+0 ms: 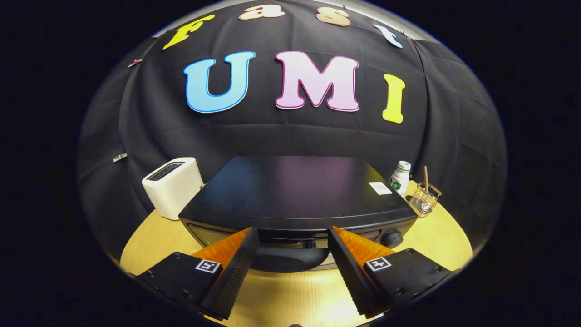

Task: Open the toaster oven, put the food inside, and close the toaster oven door.

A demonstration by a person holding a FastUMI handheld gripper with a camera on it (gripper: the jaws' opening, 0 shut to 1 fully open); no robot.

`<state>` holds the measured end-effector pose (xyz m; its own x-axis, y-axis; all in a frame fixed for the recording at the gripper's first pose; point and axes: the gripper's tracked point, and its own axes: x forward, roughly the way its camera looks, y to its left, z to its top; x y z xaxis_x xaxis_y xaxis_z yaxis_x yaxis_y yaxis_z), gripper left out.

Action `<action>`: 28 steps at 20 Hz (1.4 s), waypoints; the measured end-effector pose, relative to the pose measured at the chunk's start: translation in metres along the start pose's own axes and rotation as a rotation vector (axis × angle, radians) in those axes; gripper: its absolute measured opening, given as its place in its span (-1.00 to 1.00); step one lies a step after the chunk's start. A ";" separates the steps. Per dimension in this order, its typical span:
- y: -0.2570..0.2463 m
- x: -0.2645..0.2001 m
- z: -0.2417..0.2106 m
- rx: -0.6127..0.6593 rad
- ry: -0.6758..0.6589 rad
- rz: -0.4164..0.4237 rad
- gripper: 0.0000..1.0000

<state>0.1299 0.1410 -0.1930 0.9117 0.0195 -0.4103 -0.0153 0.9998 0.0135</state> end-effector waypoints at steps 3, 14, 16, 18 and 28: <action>0.001 -0.011 -0.008 -0.010 0.002 0.007 1.00; 0.001 -0.059 -0.056 -0.057 0.044 0.025 0.97; 0.000 -0.067 -0.072 -0.065 0.075 0.030 0.97; 0.001 -0.073 -0.093 -0.083 0.123 0.033 0.97; -0.032 -0.106 -0.177 -0.109 0.345 0.076 0.98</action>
<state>-0.0387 0.1082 -0.3117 0.7146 0.0756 -0.6955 -0.1382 0.9898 -0.0344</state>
